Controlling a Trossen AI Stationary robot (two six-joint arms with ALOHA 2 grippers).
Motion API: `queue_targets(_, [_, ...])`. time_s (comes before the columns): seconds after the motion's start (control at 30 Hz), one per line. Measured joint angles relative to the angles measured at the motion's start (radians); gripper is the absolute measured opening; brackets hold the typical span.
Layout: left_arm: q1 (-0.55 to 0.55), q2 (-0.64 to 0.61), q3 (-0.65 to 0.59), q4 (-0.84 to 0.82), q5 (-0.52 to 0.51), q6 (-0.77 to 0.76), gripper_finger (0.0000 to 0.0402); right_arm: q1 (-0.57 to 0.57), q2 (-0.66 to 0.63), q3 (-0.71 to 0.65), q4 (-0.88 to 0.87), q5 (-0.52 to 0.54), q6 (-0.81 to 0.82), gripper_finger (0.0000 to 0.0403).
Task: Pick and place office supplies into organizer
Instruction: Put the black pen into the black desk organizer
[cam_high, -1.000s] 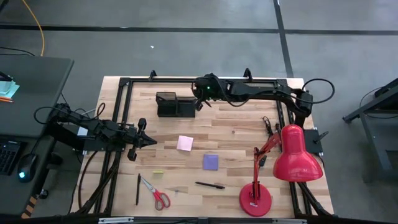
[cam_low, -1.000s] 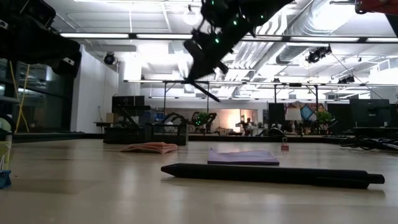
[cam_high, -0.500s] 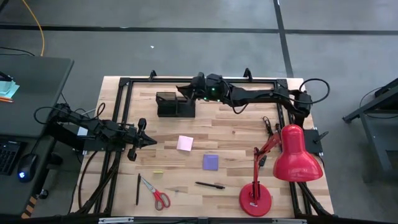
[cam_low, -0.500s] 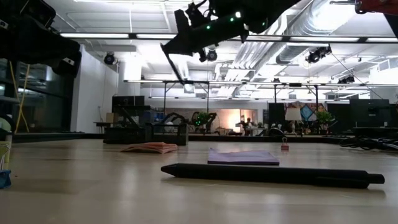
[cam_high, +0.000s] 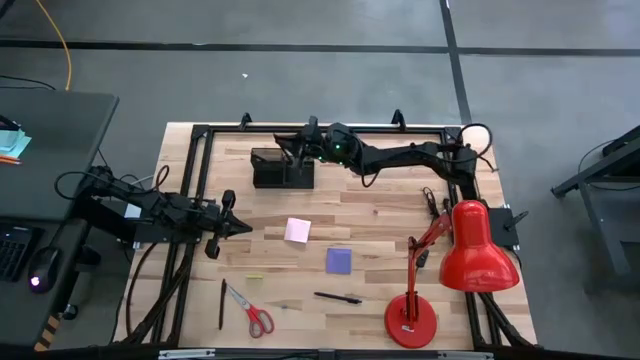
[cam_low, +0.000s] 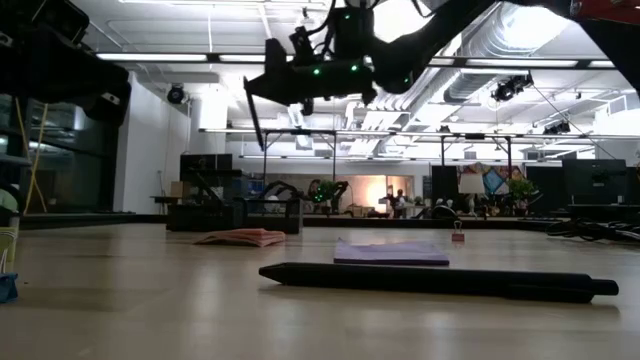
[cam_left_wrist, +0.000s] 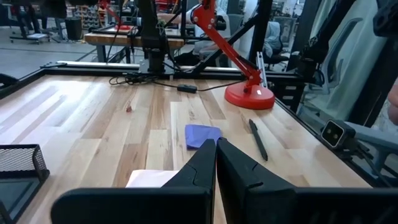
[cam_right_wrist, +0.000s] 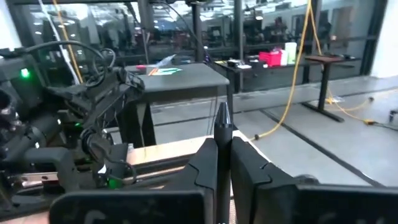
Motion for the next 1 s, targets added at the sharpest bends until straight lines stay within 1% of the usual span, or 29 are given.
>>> queue_targets(0.13, [0.000,0.002,0.000,-0.001,0.000,0.000,0.0001,0.004,0.057,0.054,0.040,-0.011,0.002,0.0005])
queue_targets(0.33, [0.000,0.004,0.000,-0.001,0.000,0.000,0.0001,0.016,0.183,0.217,0.040,-0.006,-0.002,0.0007])
queue_targets(0.43, [0.000,0.005,0.000,-0.001,0.002,0.000,0.0001,0.018,0.243,0.314,0.025,0.012,-0.002,0.0004])
queue_targets(0.57, [0.000,0.005,0.000,-0.001,0.011,-0.013,0.0001,0.018,0.302,0.402,-0.058,0.051,-0.053,0.0005])
queue_targets(0.67, [0.000,0.005,0.000,-0.002,0.015,-0.026,0.0001,0.018,0.317,0.433,-0.077,0.078,-0.067,0.0005])
queue_targets(0.8, [0.000,0.005,0.000,-0.003,0.020,-0.027,0.0001,0.010,0.316,0.427,-0.078,0.121,-0.112,0.0003])
queue_targets(0.93, [0.000,0.005,0.000,-0.003,0.019,-0.027,0.0001,-0.004,0.318,0.423,-0.104,0.111,-0.092,0.0010])
queue_targets(1.0, [0.000,0.005,0.000,-0.003,0.020,-0.027,0.0001,-0.008,0.317,0.423,-0.123,0.127,-0.105,0.0010])
